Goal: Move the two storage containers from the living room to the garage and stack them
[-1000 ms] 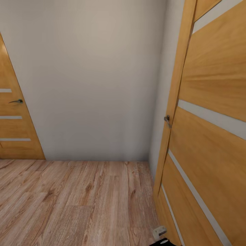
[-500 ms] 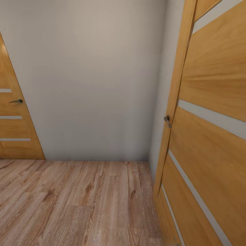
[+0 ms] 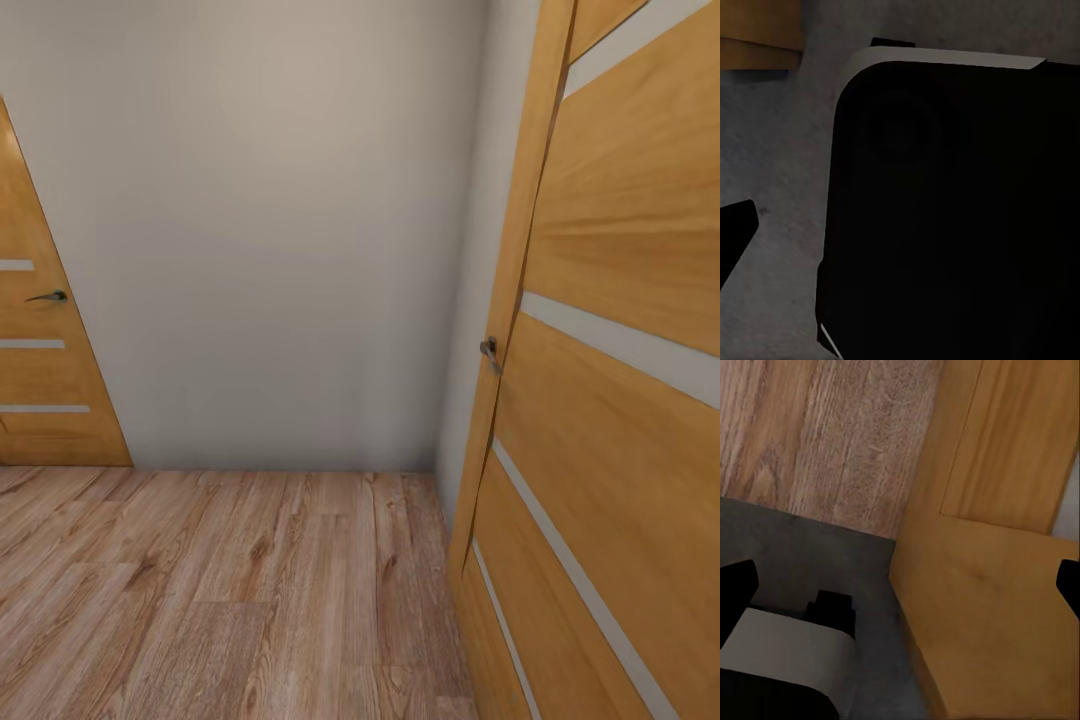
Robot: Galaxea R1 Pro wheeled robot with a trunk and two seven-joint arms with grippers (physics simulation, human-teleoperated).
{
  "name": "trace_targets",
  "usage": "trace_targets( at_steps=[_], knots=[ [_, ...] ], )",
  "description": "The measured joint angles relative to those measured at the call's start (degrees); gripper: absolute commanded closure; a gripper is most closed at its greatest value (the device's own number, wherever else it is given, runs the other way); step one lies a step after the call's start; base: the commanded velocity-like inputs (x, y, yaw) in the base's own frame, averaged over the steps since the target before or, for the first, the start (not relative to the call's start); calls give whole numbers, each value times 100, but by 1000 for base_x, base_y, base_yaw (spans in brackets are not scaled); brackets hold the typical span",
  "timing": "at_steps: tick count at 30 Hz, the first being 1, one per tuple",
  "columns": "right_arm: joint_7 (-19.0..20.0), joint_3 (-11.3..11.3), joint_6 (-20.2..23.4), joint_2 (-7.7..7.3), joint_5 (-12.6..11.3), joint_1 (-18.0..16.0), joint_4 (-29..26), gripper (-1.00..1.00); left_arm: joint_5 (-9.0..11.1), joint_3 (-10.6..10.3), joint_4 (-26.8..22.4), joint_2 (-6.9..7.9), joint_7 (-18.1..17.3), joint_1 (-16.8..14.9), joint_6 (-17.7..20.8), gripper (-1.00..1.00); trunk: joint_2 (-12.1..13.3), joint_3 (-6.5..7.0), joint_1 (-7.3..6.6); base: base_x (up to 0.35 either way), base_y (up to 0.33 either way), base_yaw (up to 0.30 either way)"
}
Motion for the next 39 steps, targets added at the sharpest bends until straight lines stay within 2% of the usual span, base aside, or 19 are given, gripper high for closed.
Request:
trace_targets(
  at_steps=[19,23,39],
  knots=[
    [0,8,-60,35,77,335,0,-100,0,0,0,0,2,0,0,-100,0,0,0,0,0,0],
    [0,9,-88,64,223,528,0,-100,0,0,0,0,2,0,0,-100,0,0,0,0,0,0],
    [8,9,-299,84,252,993,0,-100,0,-1,0,0,2,0,0,-100,0,0,0,0,0,0]
  ],
)
